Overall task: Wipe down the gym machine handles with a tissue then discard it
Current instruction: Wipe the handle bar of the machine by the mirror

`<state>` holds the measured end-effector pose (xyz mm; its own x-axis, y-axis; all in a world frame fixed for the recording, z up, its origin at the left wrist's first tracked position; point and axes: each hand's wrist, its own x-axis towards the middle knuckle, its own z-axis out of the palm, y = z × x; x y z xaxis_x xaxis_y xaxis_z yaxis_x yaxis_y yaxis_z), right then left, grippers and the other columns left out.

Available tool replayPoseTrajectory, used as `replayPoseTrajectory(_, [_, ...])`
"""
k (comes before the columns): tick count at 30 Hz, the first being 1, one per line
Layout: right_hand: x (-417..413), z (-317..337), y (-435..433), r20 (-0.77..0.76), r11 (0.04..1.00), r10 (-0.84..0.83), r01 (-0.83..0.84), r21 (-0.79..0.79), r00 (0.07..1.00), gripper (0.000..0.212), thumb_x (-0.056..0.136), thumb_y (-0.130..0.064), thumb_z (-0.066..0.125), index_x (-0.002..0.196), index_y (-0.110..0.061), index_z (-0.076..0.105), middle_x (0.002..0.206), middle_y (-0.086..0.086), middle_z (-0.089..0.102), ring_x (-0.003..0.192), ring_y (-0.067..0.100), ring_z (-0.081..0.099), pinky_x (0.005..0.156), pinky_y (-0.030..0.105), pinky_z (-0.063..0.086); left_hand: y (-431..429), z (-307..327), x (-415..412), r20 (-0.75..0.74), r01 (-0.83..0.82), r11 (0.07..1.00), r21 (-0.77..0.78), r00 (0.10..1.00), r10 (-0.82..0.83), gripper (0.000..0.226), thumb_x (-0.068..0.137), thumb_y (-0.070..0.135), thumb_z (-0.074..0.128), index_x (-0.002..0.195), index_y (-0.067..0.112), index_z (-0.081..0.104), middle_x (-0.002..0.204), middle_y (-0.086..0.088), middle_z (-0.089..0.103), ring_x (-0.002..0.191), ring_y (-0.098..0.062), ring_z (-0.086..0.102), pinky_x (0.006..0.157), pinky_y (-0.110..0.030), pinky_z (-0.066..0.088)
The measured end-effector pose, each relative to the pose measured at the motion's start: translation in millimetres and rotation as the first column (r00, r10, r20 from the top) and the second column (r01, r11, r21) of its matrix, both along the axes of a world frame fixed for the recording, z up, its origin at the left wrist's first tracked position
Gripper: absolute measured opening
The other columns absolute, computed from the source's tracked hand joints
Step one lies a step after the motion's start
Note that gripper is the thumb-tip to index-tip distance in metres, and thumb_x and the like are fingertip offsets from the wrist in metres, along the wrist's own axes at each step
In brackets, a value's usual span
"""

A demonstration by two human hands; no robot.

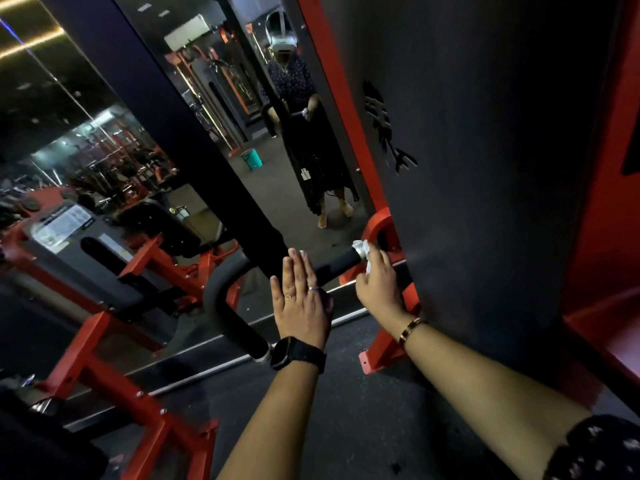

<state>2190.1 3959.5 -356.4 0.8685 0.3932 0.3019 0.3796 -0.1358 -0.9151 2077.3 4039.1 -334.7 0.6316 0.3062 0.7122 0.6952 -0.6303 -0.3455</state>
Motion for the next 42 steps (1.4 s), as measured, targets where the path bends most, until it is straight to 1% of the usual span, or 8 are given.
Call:
replayPoseTrajectory(4, [4.7, 12.0, 3.4, -0.133, 0.979, 0.146, -0.124, 0.159, 0.98, 0.061, 0.072, 0.005, 0.045, 0.132, 0.001, 0.049, 0.124, 0.014, 0.055, 0.117, 0.022, 0.05, 0.1, 0.003, 0.025, -2.4, 2.0, -0.6, -0.025, -0.026, 0.999, 0.027, 0.999, 0.027, 0.122, 0.068, 0.043, 0.066, 0.151, 0.004, -0.015, 0.158, -0.011, -0.024, 0.148, -0.02, -0.018, 0.119, -0.041, -0.014])
replayPoseTrajectory(9, [24.7, 26.5, 10.4, -0.368, 0.941, 0.319, -0.245, 0.234, 0.873, 0.037, 0.071, -0.004, 0.042, 0.099, -0.018, 0.061, 0.107, -0.002, 0.065, 0.112, 0.023, 0.057, 0.105, 0.035, 0.039, -2.1, 1.2, -1.2, -0.039, -0.044, 0.999, 0.027, 0.998, 0.045, 0.128, 0.066, 0.046, 0.07, 0.151, 0.004, -0.015, 0.158, -0.012, -0.025, 0.147, -0.021, -0.02, 0.119, -0.041, -0.015])
replayPoseTrajectory(17, [3.6, 25.7, 3.6, -0.342, 0.932, 0.196, -0.066, 0.356, 0.919, 0.054, 0.079, 0.022, 0.033, 0.123, -0.002, 0.055, 0.111, -0.006, 0.057, 0.109, 0.004, 0.05, 0.089, 0.0, 0.032, 4.4, -5.0, -6.0, 0.005, 0.029, 0.999, 0.033, 1.0, -0.029, 0.114, 0.075, 0.046, 0.061, 0.152, 0.005, -0.012, 0.159, -0.011, -0.021, 0.148, -0.022, -0.017, 0.12, -0.039, -0.011])
replayPoseTrajectory(21, [12.6, 25.5, 18.0, -0.536, 0.918, 0.285, -0.065, 0.391, 0.794, 0.048, 0.08, 0.012, 0.028, 0.097, -0.018, 0.06, 0.1, -0.003, 0.061, 0.091, 0.011, 0.055, 0.076, 0.022, 0.039, 5.2, -7.0, -9.1, 0.074, 0.056, 0.998, 0.021, 0.996, -0.058, 0.098, 0.081, 0.05, 0.04, 0.153, 0.004, -0.009, 0.16, -0.011, -0.02, 0.149, -0.022, -0.014, 0.121, -0.04, -0.008])
replayPoseTrajectory(27, [-37.4, 35.9, 27.3, -0.779, 0.813, 0.55, 0.02, 0.582, 0.301, 0.042, 0.088, 0.013, 0.025, 0.093, -0.008, 0.061, 0.076, 0.006, 0.06, 0.064, 0.013, 0.055, 0.055, 0.019, 0.046, 11.0, -8.2, -17.2, 0.049, 0.108, 0.993, 0.036, 0.993, -0.11, 0.103, 0.08, 0.061, 0.037, 0.153, 0.005, -0.008, 0.16, -0.01, -0.018, 0.149, -0.022, -0.013, 0.121, -0.041, -0.007])
replayPoseTrajectory(33, [-18.9, 40.1, 14.0, -0.849, 0.868, 0.471, 0.049, 0.495, 0.239, 0.026, 0.066, 0.011, 0.029, 0.068, -0.01, 0.045, 0.046, 0.002, 0.051, 0.041, 0.012, 0.05, 0.083, 0.03, 0.042, 11.6, -7.0, -22.5, 0.022, 0.11, 0.994, 0.021, 0.994, -0.111, 0.104, 0.079, 0.064, 0.034, 0.153, 0.006, -0.011, 0.16, -0.01, -0.02, 0.149, -0.022, -0.014, 0.121, -0.04, -0.008])
replayPoseTrajectory(38, [-13.3, 38.3, 14.5, -0.832, 0.823, 0.533, 0.132, 0.552, 0.154, 0.038, 0.086, 0.007, 0.021, 0.082, -0.013, 0.052, 0.095, 0.004, 0.06, 0.111, 0.024, 0.058, 0.108, 0.038, 0.029, 7.7, -5.8, -21.0, 0.006, 0.065, 0.998, 0.011, 0.998, -0.066, 0.103, 0.079, 0.062, 0.033, 0.152, 0.005, -0.011, 0.16, -0.011, -0.02, 0.148, -0.024, -0.015, 0.12, -0.041, -0.009])
replayPoseTrajectory(42, [-30.1, 35.9, 21.0, -0.803, 0.805, 0.585, 0.042, 0.592, 0.117, 0.036, 0.077, 0.01, 0.028, 0.087, -0.007, 0.058, 0.089, 0.009, 0.063, 0.088, 0.022, 0.058, 0.096, 0.031, 0.039, 0.5, 0.3, -18.5, -0.006, 0.082, 0.997, 0.011, 0.997, -0.081, 0.102, 0.078, 0.058, 0.036, 0.153, 0.007, -0.011, 0.16, -0.008, -0.02, 0.148, -0.022, -0.015, 0.12, -0.04, -0.01])
